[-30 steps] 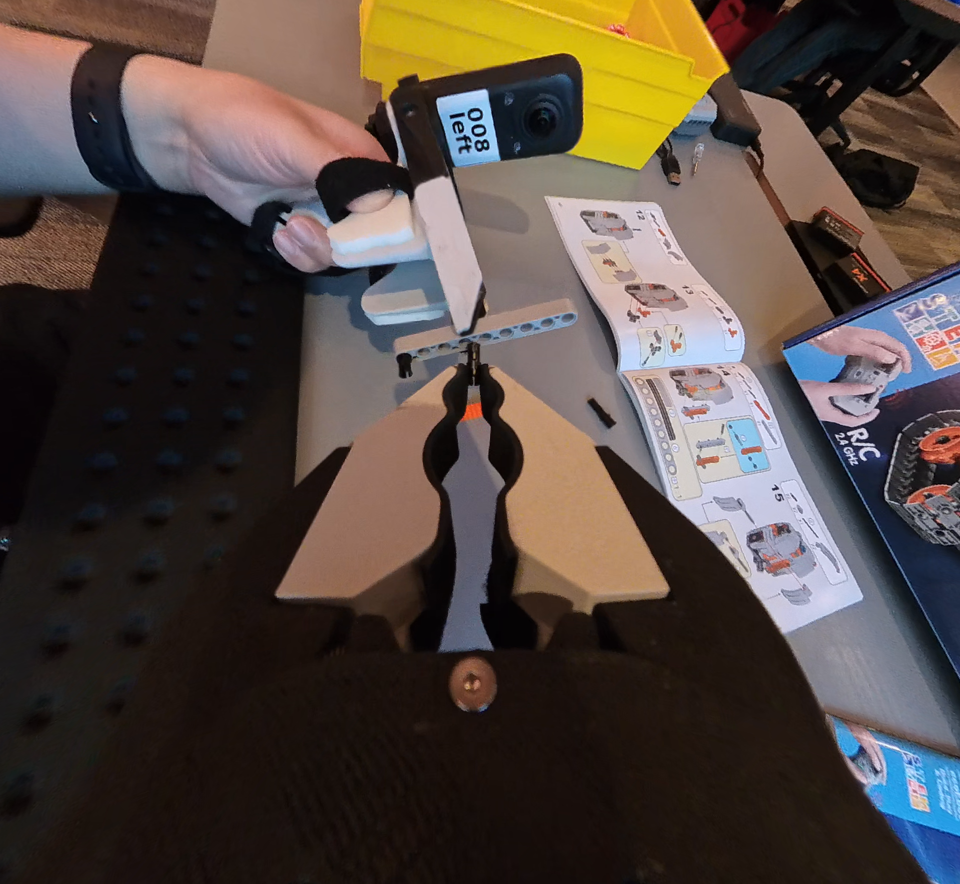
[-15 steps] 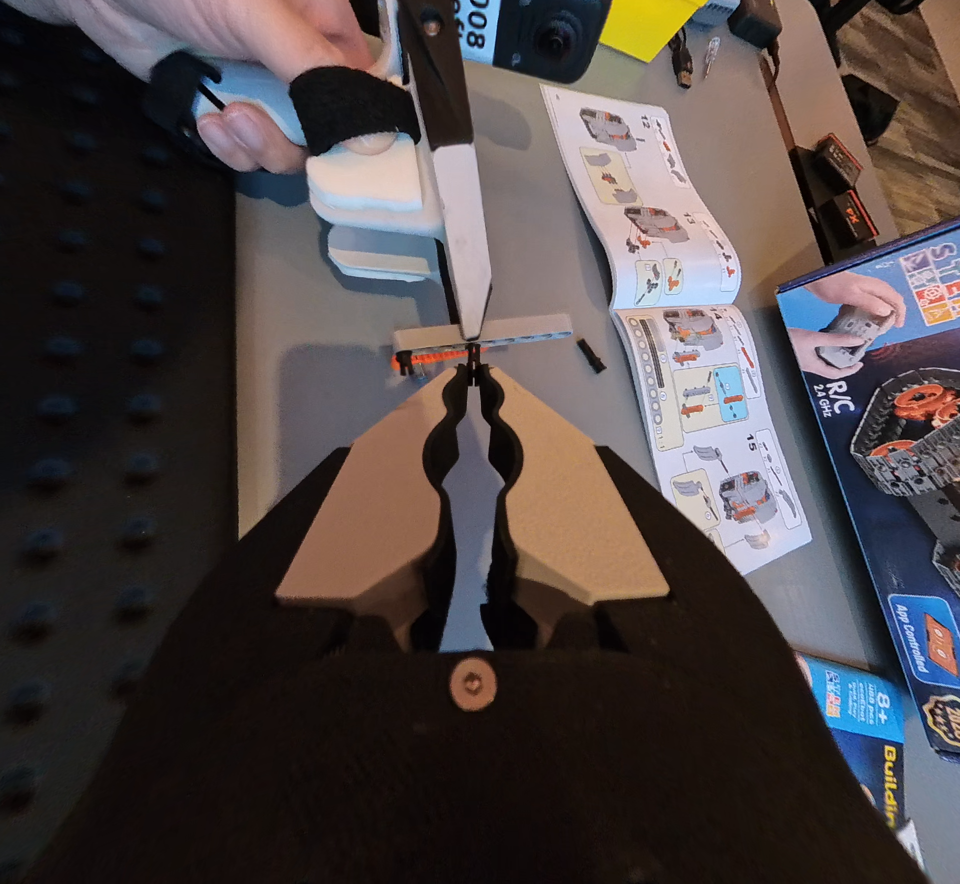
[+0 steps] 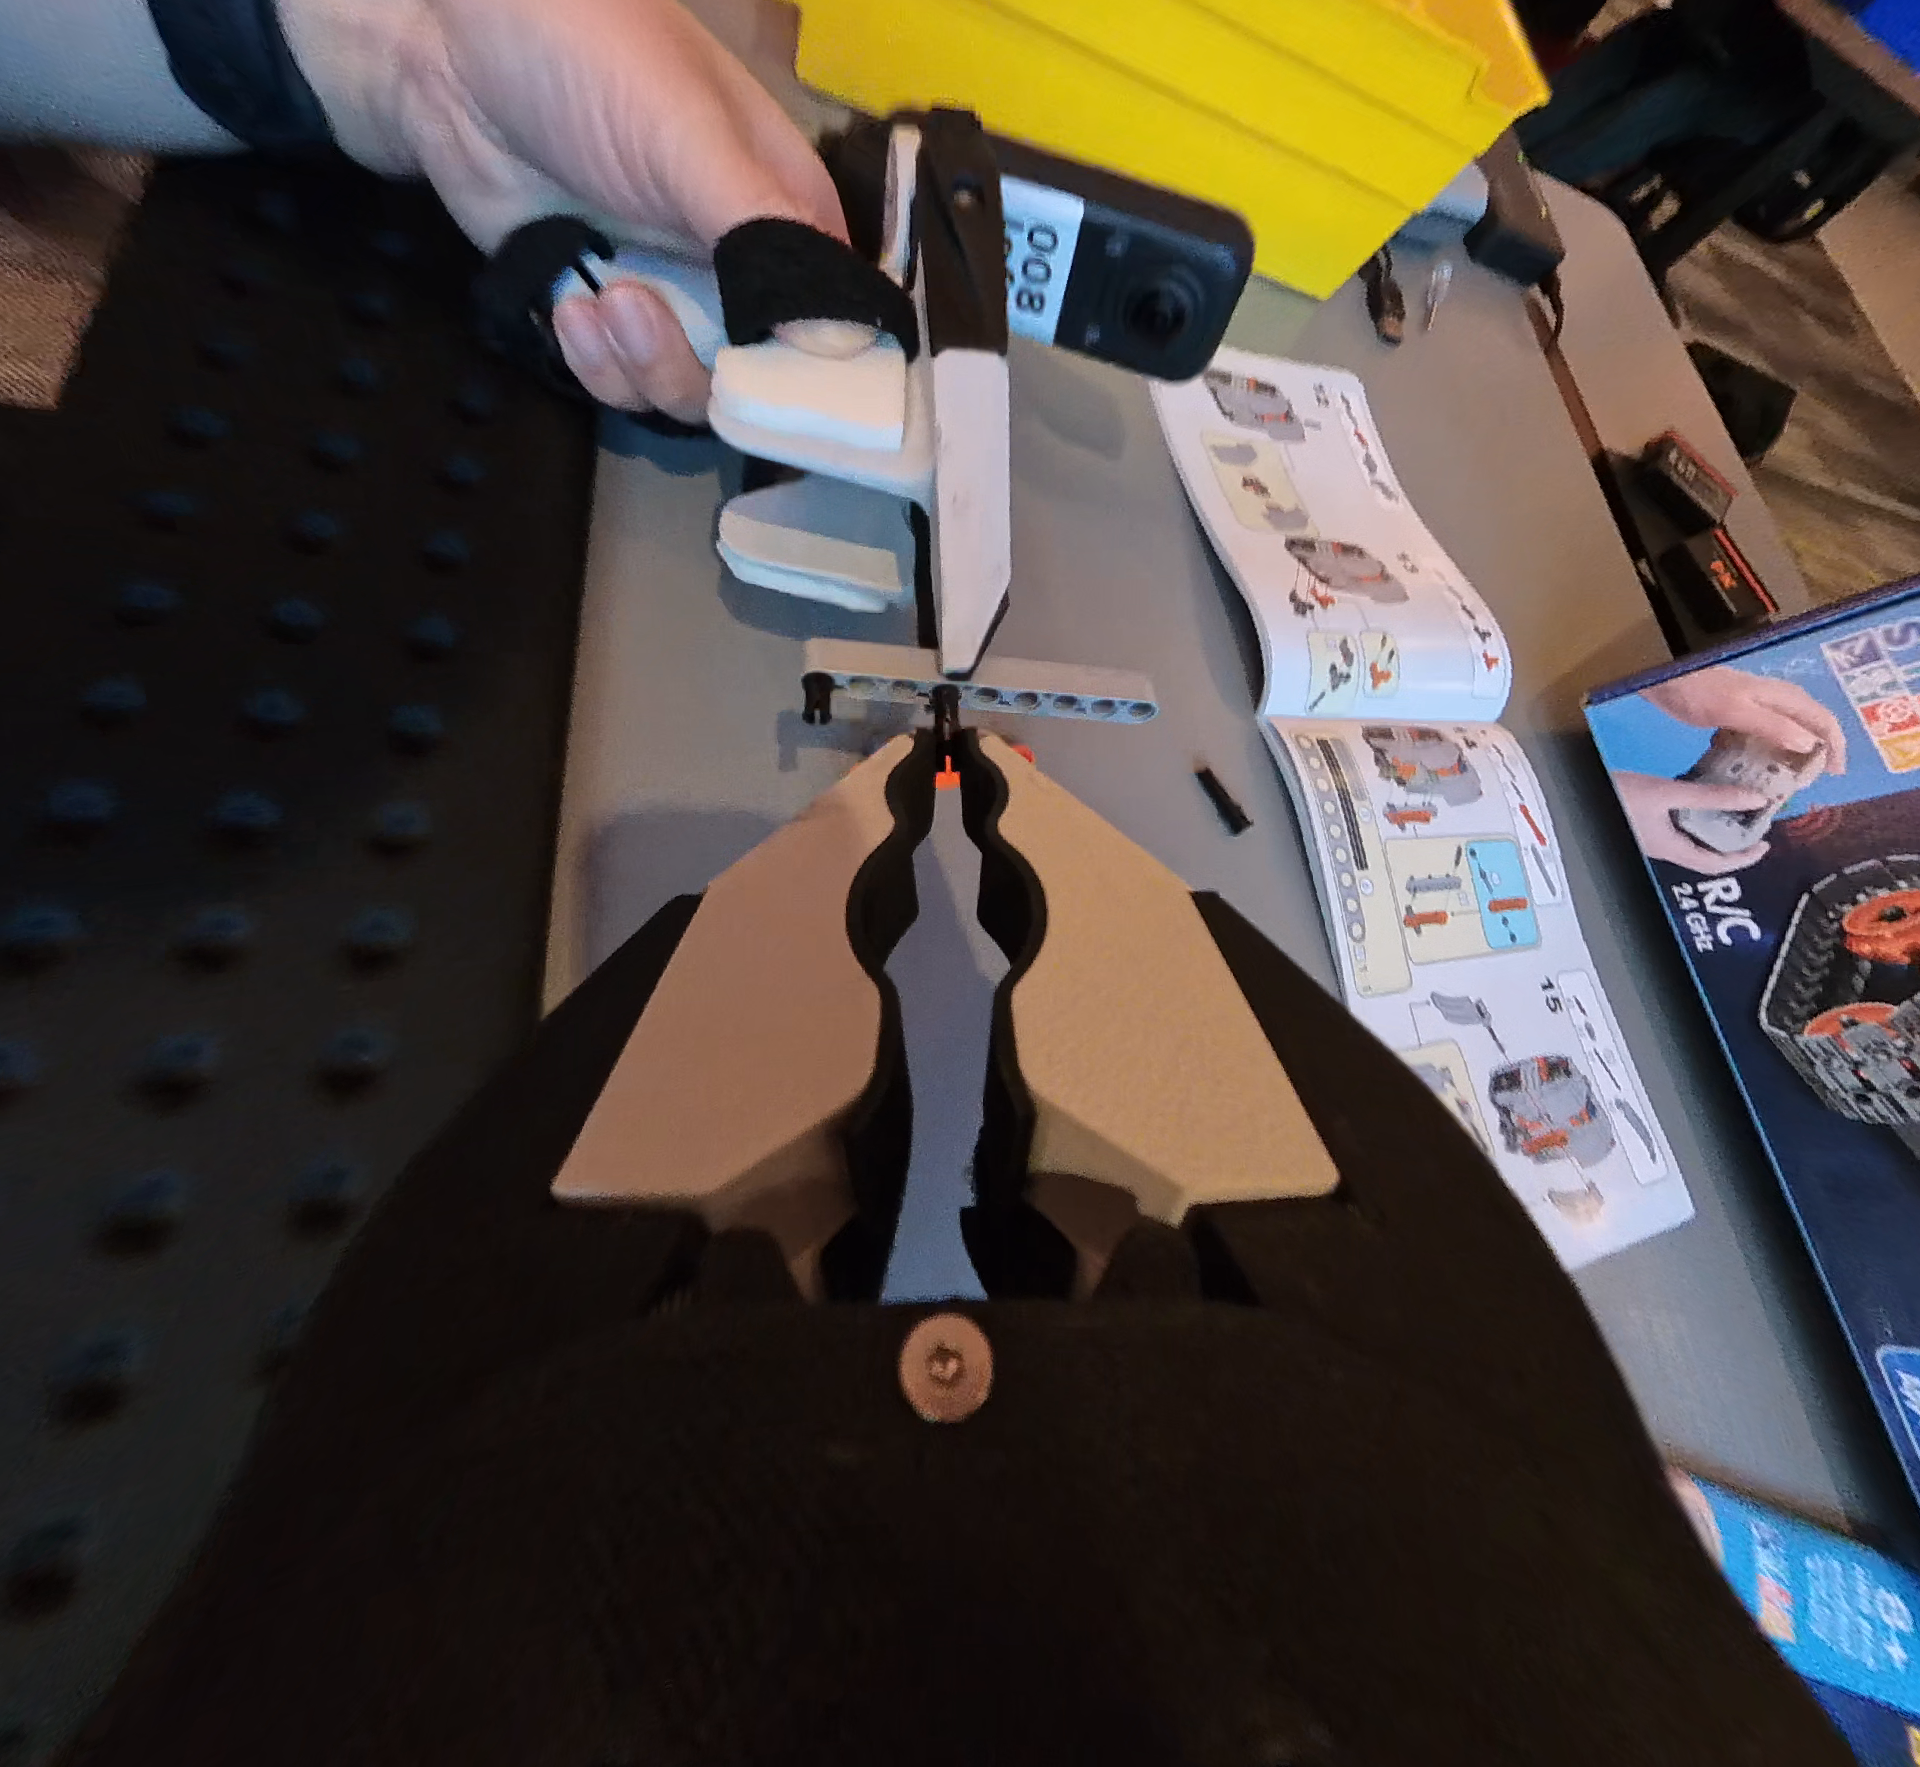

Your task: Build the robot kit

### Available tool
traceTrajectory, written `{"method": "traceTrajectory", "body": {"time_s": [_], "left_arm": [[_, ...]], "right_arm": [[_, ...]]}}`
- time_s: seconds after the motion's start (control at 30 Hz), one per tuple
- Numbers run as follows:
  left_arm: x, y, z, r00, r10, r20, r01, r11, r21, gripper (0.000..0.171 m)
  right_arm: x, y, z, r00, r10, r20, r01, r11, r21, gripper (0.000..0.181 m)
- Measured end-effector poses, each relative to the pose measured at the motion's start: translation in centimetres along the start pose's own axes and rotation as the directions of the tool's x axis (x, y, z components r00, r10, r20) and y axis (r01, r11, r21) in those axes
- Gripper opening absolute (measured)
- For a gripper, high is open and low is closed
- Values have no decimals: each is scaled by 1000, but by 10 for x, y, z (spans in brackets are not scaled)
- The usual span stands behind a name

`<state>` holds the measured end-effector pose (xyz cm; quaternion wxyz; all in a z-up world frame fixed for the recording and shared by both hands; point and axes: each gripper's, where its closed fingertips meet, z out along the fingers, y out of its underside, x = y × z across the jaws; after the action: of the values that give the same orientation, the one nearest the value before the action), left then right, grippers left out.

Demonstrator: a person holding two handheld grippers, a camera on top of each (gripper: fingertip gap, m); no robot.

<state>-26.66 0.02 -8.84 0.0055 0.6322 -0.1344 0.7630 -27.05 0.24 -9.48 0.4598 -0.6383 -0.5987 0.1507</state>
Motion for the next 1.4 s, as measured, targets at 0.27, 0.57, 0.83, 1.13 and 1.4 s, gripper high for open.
{"method": "traceTrajectory", "body": {"time_s": [0.27,0.57,0.83,1.13,1.4], "left_arm": [[1,2,1,1000,0,-20,-1,1000,-18,4],[-20,5,2,991,8,136,-3,999,-37,4],[-34,8,2,960,41,278,-27,998,-54,4],[-33,4,0,968,13,250,-8,1000,-22,4],[-37,10,7,970,-13,241,29,998,-62,4]], "right_arm": [[-1,-2,0,996,79,30,-80,996,39,2],[-6,18,7,1000,-14,-16,12,993,-121,2],[-11,28,10,999,42,-27,-46,989,-141,2],[-8,24,11,988,153,-16,-154,985,-80,2],[2,25,5,982,179,-53,-181,983,-38,0]]}}
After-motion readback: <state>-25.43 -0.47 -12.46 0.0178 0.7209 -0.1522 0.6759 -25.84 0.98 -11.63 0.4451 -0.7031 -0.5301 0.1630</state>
